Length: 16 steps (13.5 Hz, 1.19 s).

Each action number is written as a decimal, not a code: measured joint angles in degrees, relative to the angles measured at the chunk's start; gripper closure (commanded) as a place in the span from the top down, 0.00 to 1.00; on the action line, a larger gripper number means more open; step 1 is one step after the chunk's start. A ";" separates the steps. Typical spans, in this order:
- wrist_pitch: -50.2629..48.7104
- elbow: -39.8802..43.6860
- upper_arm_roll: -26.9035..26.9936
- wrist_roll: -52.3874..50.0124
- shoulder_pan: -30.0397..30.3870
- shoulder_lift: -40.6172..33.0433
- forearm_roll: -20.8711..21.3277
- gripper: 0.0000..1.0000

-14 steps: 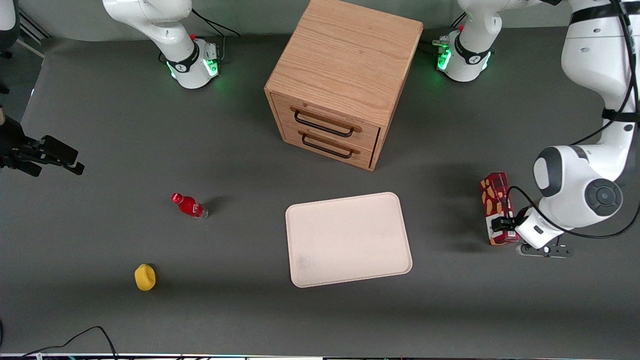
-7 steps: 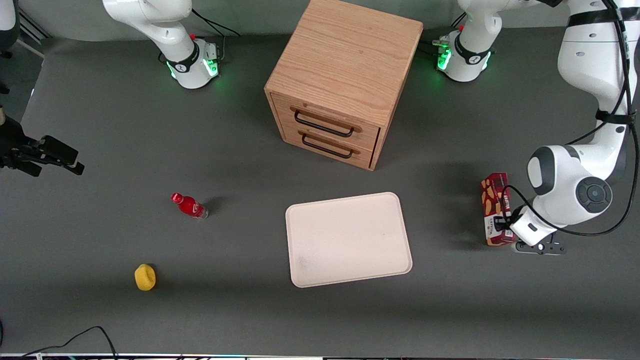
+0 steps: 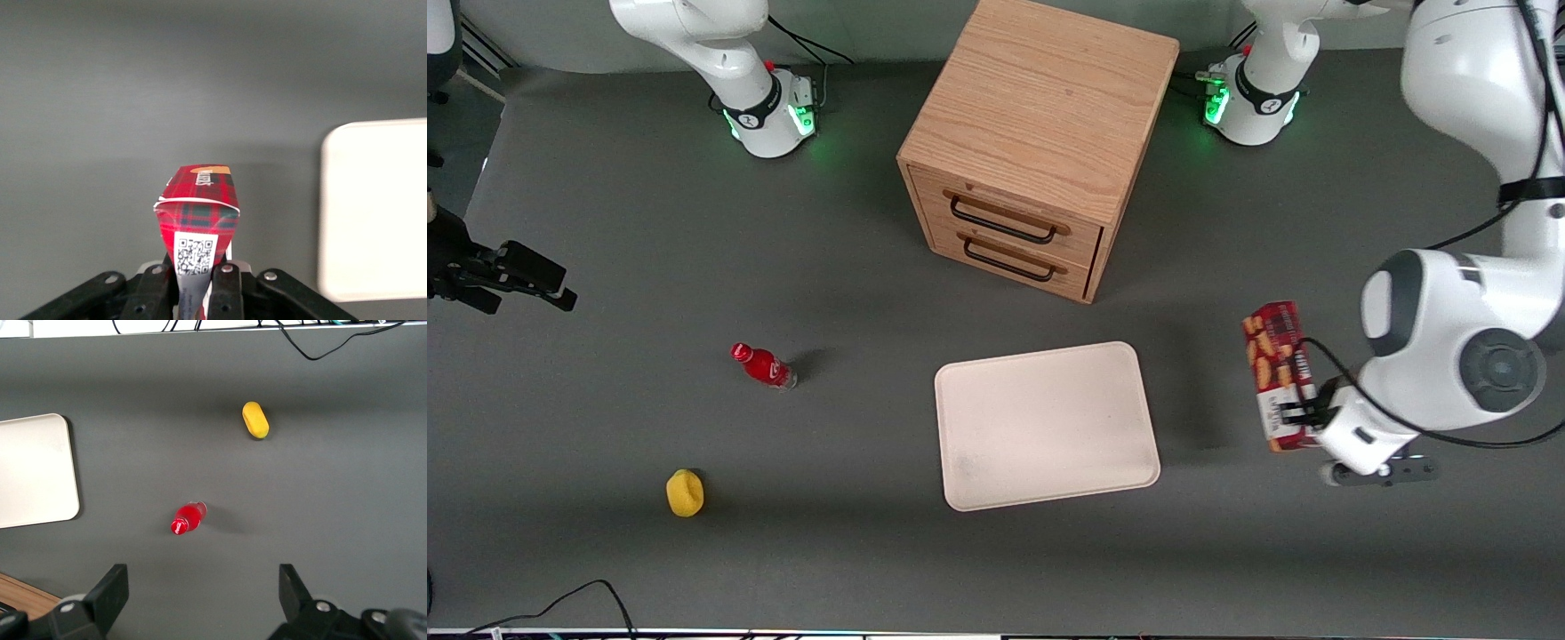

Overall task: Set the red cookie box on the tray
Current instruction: 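Carry the box with the left gripper and lower it onto the white tray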

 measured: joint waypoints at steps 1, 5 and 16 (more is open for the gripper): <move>0.27 1.79 -0.07 -4.25 -2.74 1.88 0.00 0.00; 6.25 5.01 -0.04 -14.16 -11.24 8.34 0.11 0.00; 15.02 5.62 0.59 -17.20 -14.67 15.13 5.70 1.00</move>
